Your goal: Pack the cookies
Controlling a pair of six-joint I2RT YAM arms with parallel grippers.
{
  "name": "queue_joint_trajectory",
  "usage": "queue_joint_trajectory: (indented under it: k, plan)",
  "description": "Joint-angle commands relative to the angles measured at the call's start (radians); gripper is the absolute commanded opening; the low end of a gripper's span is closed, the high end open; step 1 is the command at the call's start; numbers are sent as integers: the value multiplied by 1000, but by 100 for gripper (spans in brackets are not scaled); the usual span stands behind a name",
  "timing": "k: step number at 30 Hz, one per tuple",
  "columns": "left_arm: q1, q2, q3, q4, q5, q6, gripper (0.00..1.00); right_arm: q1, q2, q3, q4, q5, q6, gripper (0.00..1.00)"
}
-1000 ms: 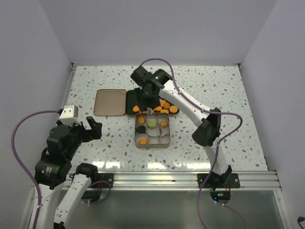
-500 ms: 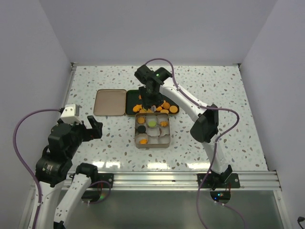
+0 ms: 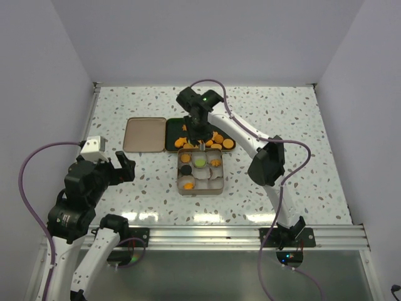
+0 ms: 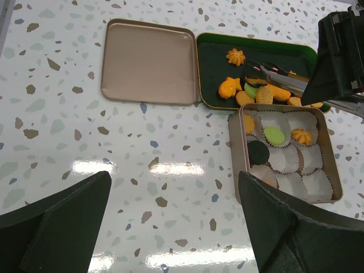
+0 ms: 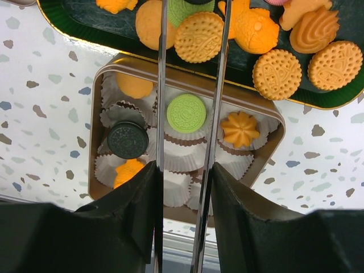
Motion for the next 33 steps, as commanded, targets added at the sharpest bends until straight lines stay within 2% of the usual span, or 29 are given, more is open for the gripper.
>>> queue_joint_trajectory:
  k: [1, 5, 9, 12, 19, 21, 29, 33]
  plan:
    - [-7, 9, -1, 46, 6, 22, 100, -3, -21, 48, 3, -2, -17, 35]
    - [-7, 9, 0, 44, 6, 22, 100, -6, -52, 134, -36, 11, -18, 35]
    - [-7, 10, 2, 44, 8, 22, 100, -7, -145, 97, -33, 8, -2, 34]
    - [-7, 9, 2, 44, 8, 22, 99, -9, -266, -22, 1, 5, 21, 34]
    - [-7, 9, -1, 46, 12, 25, 100, -6, -570, -416, 82, -35, 83, 33]
    - [-7, 10, -1, 44, 14, 25, 100, 11, -645, -478, 95, -49, 103, 32]
    - [-7, -1, 0, 44, 9, 22, 99, 155, -784, -735, 141, -87, 198, 32]
    - [-7, -14, 2, 43, 3, 20, 99, 171, -817, -837, 185, -110, 230, 32]
